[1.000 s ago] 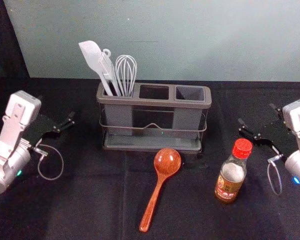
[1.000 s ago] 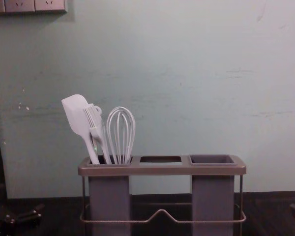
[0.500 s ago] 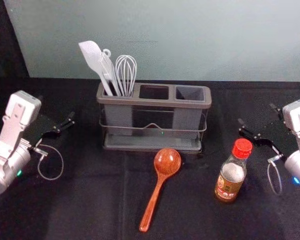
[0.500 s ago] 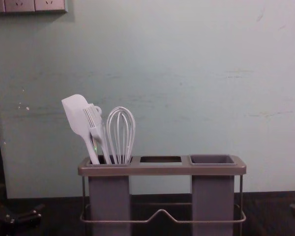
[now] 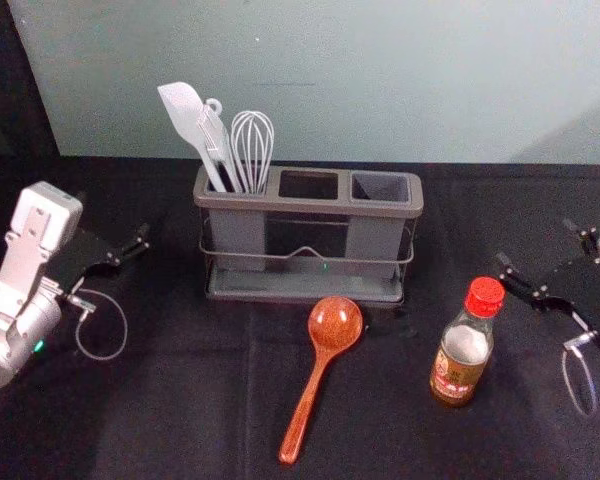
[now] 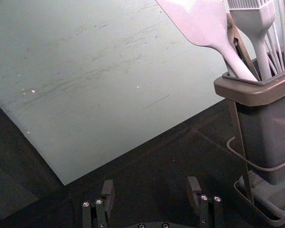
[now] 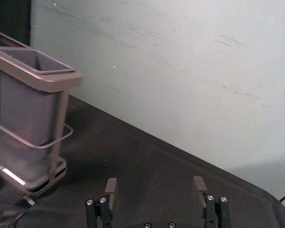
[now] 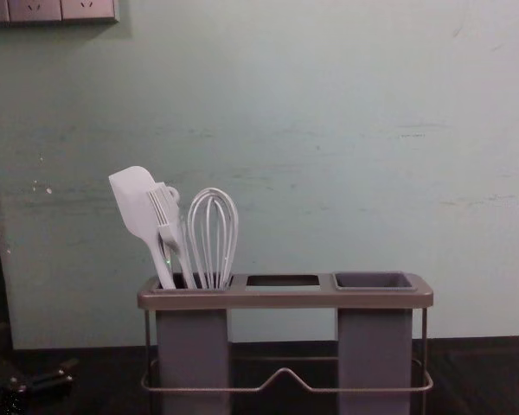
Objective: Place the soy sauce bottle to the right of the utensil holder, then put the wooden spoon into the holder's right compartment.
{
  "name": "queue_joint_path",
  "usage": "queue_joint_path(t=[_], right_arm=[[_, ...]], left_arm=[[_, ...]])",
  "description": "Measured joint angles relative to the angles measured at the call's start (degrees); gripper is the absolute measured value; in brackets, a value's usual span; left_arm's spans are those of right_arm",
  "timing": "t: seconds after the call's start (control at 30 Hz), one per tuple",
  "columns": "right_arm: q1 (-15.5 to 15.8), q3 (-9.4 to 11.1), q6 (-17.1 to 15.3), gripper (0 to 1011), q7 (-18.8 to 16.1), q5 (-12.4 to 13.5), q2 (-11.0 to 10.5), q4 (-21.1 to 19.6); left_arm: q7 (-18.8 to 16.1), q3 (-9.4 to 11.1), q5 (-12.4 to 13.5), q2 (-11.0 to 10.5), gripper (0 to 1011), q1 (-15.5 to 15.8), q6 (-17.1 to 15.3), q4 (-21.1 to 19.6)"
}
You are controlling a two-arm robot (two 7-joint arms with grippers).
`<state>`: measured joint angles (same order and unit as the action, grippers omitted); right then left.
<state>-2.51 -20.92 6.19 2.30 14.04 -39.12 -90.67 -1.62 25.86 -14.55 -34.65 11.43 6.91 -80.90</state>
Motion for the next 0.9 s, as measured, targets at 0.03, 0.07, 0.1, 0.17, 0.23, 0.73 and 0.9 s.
queue_joint_path(t=[0.03,0.07,0.1,0.17,0.23,0.73,0.9], right_arm=[[0.8,0.4,0.0,1004,-0.2,0.3,-0.4,-0.7],[1.5,0.8,0.0,1004,-0.3,0.5,-0.9,-1.5],[2.9,1.5,0.2,1004,-0.6,0.9,-1.7,-2.8],[4.6,2.5,0.3,1004,-1.0,1.4,-2.6,-4.2],[7.1,4.0,0.5,1004,-1.9,2.8,-4.0,-6.4],[18.6,12.0,0.9,1004,-9.4,11.5,-9.7,-16.6],[21.0,13.7,0.3,1004,-11.0,12.7,-10.8,-19.0]], left_arm=[[0.0,0.0,0.0,0.0,1005,0.0,0.0,0.0],[0.0,0.0,0.0,0.0,1005,0.0,0.0,0.0],[0.0,0.0,0.0,0.0,1005,0.0,0.0,0.0],[0.0,0.0,0.0,0.0,1005,0.0,0.0,0.0],[0.0,0.0,0.0,0.0,1005,0.0,0.0,0.0],[0.0,0.0,0.0,0.0,1005,0.0,0.0,0.0],[0.0,0.0,0.0,0.0,1005,0.0,0.0,0.0]])
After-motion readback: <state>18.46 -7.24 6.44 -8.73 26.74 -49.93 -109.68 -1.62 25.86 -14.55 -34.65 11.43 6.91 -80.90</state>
